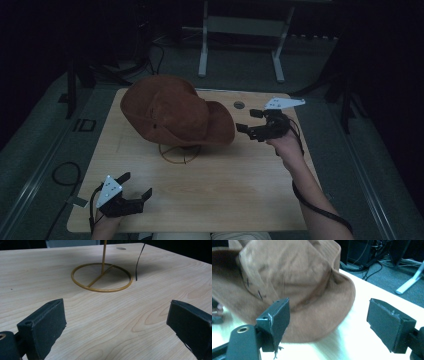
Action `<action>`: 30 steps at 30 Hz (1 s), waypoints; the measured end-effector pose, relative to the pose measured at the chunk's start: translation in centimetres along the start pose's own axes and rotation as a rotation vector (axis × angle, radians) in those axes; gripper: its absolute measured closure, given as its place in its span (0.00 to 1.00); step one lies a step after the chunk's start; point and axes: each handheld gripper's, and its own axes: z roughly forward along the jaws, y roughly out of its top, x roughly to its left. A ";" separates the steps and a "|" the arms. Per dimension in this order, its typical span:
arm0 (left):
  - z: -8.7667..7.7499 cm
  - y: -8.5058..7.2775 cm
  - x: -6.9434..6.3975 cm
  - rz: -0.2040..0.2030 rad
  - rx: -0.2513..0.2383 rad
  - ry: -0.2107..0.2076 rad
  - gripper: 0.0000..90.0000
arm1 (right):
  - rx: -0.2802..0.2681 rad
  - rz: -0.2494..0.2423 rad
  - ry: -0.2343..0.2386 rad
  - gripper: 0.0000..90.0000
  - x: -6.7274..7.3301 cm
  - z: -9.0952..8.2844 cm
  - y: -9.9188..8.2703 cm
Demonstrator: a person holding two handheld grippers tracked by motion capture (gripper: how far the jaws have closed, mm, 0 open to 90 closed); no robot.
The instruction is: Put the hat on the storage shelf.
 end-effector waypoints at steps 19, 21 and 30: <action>0.0 0.0 0.1 -0.010 -0.005 0.018 0.03 | -0.009 0.069 -0.055 0.20 -0.3 -1.3 -10.1; 0.0 0.0 0.1 -0.009 -0.004 0.017 0.03 | -0.003 0.076 -0.060 0.20 -0.2 -1.1 -11.3; 0.0 0.1 -0.3 0.003 -0.002 0.017 0.03 | 0.021 0.095 -0.059 0.19 0.4 -0.5 -16.2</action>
